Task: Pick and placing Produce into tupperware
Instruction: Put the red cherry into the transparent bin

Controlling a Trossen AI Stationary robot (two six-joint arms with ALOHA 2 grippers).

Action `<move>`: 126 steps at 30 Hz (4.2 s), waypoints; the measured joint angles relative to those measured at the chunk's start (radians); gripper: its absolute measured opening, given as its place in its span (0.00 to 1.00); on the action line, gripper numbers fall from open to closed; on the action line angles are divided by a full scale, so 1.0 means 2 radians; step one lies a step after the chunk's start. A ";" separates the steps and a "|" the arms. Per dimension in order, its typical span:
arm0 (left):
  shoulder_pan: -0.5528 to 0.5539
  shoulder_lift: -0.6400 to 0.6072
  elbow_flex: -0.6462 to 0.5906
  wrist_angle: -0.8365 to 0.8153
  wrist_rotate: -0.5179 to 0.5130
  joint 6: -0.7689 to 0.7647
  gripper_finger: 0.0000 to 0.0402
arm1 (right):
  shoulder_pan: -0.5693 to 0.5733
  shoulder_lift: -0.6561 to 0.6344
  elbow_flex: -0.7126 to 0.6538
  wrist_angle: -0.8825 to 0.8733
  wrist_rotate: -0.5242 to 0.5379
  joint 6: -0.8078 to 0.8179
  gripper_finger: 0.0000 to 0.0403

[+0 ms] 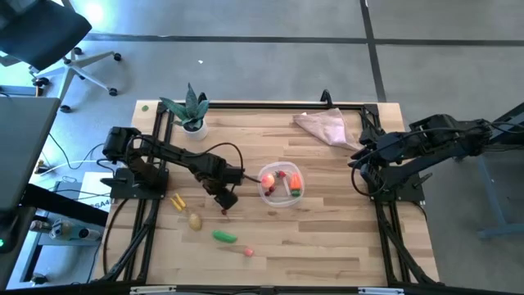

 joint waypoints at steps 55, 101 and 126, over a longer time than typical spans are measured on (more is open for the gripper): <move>0.001 0.019 -0.006 0.014 0.001 -0.004 0.33 | 0.000 0.000 0.000 0.003 0.000 0.000 0.32; 0.000 0.022 0.019 0.015 -0.010 -0.003 0.19 | 0.000 0.000 0.000 0.003 0.000 0.000 0.32; 0.025 0.110 0.462 0.017 -0.087 0.259 0.19 | 0.000 0.000 0.000 0.003 0.000 0.000 0.32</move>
